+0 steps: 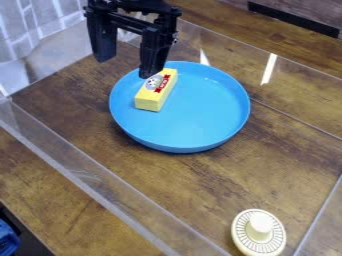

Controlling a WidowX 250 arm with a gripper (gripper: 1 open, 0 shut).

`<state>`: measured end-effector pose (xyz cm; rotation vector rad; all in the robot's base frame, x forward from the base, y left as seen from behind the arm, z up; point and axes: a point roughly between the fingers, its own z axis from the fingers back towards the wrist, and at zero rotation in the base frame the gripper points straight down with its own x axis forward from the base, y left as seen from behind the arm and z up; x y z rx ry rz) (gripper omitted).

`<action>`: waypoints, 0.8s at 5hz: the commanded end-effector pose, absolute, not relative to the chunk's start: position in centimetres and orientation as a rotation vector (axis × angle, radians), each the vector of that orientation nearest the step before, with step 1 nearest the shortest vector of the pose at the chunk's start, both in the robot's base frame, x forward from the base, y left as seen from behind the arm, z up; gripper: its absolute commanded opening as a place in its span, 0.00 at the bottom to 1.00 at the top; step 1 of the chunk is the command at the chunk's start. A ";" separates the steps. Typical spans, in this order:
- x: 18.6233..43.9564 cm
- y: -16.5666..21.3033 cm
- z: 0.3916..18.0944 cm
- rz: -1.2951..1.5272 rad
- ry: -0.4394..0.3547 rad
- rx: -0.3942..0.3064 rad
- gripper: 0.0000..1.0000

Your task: Remove the yellow brick from inside the blue tray and put it on the table

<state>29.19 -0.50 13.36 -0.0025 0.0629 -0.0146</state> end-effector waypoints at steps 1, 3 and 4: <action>29.7 -0.6 12.6 -0.039 0.067 -0.001 1.00; 31.6 -0.7 10.4 -0.065 0.044 0.006 1.00; 32.4 -0.6 9.8 -0.075 0.031 0.015 1.00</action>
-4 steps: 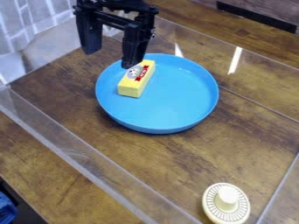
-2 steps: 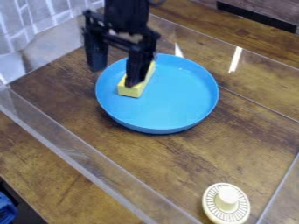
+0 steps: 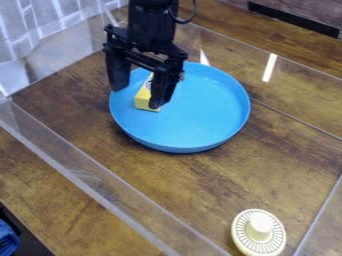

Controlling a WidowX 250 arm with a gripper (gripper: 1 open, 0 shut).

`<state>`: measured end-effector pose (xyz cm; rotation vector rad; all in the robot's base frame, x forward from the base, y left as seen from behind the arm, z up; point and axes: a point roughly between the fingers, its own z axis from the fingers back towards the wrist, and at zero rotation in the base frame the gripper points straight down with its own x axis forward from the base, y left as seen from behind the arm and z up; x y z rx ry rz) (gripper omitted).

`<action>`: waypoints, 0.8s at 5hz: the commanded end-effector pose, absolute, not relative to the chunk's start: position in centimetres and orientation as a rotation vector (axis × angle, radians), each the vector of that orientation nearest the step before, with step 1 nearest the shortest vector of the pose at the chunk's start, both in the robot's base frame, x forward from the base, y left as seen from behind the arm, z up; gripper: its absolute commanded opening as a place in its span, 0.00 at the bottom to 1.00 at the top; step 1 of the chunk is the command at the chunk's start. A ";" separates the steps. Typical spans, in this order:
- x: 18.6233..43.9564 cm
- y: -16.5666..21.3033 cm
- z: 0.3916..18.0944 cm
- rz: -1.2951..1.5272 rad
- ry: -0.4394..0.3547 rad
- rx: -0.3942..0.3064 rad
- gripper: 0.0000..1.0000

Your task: Remove the yellow brick from inside the blue tray and put it on the table

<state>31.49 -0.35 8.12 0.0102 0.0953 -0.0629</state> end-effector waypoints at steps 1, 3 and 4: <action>32.8 -0.6 9.2 -0.083 0.028 0.021 1.00; 33.4 -0.4 8.5 -0.111 0.017 0.036 1.00; 33.6 -0.4 8.3 -0.128 0.012 0.043 1.00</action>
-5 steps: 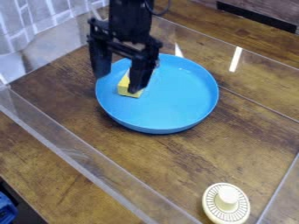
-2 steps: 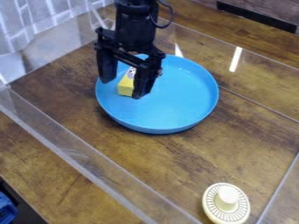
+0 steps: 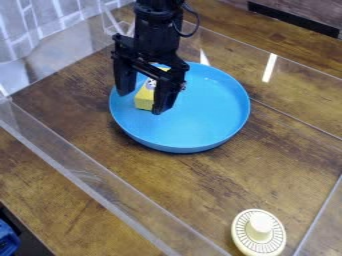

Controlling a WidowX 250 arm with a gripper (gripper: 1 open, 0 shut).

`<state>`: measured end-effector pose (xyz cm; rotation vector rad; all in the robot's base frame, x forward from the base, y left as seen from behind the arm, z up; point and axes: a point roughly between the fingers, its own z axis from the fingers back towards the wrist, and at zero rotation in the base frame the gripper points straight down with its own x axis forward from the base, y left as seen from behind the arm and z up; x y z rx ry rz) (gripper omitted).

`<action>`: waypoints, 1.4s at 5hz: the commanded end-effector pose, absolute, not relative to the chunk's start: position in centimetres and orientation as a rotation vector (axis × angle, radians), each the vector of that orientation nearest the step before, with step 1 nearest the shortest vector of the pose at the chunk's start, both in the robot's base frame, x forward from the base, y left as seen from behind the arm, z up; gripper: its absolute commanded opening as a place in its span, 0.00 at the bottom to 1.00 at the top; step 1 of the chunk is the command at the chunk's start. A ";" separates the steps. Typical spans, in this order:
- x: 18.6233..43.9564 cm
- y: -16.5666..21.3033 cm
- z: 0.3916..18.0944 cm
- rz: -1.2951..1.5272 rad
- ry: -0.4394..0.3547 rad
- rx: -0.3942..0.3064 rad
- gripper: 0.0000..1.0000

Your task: Remove the yellow brick from inside the blue tray and put it on the table

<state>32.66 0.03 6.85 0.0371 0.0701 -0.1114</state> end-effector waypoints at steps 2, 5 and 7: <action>34.1 -0.3 7.7 -0.163 0.002 0.059 1.00; 34.8 -0.4 7.3 -0.229 -0.022 0.083 1.00; 35.2 -0.6 6.9 -0.268 -0.038 0.102 1.00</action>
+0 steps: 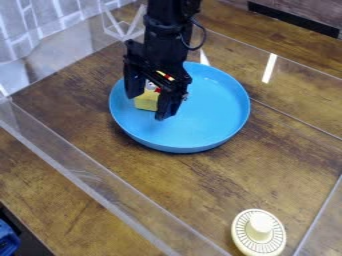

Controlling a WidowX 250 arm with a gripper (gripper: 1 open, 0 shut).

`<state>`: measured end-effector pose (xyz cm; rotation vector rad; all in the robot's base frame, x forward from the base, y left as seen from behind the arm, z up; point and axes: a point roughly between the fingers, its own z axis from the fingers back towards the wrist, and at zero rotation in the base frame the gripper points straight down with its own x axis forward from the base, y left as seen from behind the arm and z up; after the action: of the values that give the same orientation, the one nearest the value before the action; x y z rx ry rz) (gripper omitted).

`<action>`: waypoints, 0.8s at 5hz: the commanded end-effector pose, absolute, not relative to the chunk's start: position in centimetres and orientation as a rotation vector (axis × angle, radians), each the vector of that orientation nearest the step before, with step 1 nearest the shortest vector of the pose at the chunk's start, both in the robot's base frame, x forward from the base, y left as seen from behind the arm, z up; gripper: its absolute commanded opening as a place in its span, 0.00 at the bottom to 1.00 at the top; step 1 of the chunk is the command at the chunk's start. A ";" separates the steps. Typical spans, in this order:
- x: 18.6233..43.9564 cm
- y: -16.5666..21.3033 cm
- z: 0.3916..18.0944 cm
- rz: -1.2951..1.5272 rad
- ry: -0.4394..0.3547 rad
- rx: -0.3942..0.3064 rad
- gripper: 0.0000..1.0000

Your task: Remove the yellow brick from inside the blue tray and put it on the table

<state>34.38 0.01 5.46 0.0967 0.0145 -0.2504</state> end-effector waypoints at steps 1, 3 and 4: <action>35.5 -0.6 6.7 -0.288 -0.046 0.113 1.00; 35.8 -0.7 6.3 -0.328 -0.065 0.134 1.00; 36.0 -0.7 6.3 -0.348 -0.075 0.143 1.00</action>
<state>35.31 -0.08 4.90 0.1356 -0.0251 -0.3304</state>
